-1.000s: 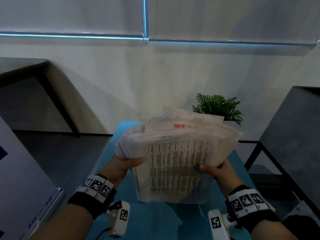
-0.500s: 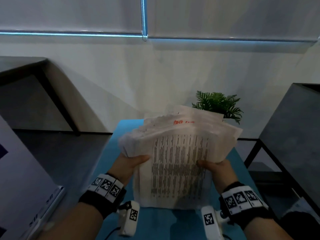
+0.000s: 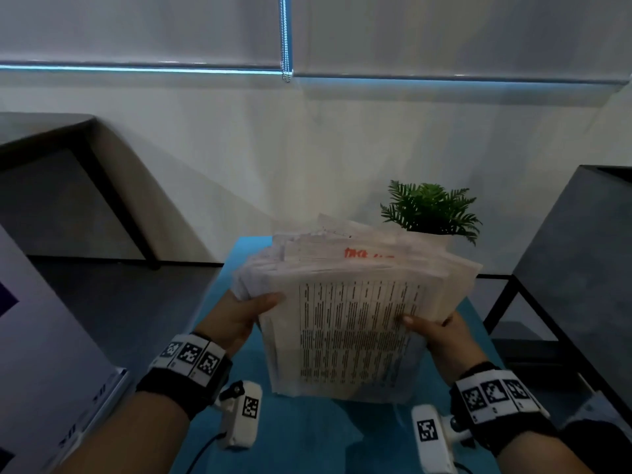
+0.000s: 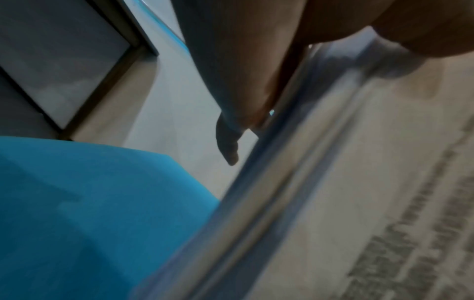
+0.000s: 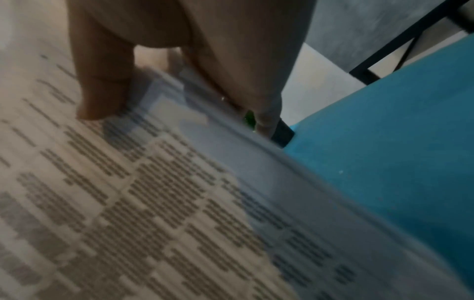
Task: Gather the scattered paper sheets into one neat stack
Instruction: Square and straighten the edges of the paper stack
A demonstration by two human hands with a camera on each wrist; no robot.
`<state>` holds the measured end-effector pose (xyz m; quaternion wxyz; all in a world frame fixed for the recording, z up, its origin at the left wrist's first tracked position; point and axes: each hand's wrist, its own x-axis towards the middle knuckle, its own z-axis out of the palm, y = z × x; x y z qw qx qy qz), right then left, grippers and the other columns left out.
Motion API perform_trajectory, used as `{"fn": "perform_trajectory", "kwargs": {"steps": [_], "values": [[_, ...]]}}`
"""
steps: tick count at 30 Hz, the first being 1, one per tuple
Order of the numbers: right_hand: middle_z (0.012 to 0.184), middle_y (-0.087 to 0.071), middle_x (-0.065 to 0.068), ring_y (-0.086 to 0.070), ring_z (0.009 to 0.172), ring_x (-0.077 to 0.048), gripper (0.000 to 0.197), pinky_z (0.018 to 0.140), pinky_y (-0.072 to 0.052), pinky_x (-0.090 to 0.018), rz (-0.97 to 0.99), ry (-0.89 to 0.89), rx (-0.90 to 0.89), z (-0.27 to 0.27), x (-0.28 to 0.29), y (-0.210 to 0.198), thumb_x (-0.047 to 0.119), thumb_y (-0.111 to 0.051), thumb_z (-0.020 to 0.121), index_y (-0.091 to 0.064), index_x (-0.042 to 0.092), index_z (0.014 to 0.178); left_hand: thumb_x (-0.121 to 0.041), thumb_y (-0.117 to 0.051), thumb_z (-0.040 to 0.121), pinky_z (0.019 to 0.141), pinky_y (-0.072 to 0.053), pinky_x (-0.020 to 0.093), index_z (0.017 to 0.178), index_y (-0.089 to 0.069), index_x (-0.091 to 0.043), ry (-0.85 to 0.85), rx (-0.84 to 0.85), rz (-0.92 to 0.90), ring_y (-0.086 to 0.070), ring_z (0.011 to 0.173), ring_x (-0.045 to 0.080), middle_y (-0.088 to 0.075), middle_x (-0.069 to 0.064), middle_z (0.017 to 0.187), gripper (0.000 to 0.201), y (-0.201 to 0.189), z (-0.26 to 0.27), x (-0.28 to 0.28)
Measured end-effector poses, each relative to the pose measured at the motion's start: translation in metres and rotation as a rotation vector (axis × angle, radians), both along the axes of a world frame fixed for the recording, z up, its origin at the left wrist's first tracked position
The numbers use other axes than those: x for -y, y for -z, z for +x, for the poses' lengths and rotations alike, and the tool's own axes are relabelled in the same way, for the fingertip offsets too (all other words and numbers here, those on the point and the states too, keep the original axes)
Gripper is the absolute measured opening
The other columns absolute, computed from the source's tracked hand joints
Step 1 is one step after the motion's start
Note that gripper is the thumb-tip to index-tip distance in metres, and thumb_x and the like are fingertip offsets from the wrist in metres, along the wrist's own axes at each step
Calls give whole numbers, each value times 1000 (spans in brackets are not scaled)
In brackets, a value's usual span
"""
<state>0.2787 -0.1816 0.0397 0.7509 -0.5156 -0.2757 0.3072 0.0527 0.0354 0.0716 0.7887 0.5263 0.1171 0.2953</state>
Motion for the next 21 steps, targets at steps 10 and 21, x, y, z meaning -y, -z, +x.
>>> {"fn": "perform_trajectory", "kwargs": {"steps": [10,21], "values": [[113,-68,-15,-64,106,-29,65,86,-56,-37,0,-15,-5,-12,-8,-6,5,-84,54,-61,7,115,-43,-79,62,60,-57,24,99,-75,-18,-69,93,-144,-70,70,10,-74,0,80,45,-4,4,26],[103,-73,-7,-68,98,-22,59,78,-58,-31,16,-4,58,-16,-10,-8,10,-84,51,-64,11,107,-67,-84,28,63,-59,29,81,-79,-22,-80,112,-241,-73,77,17,-76,5,87,70,-16,14,19]]}}
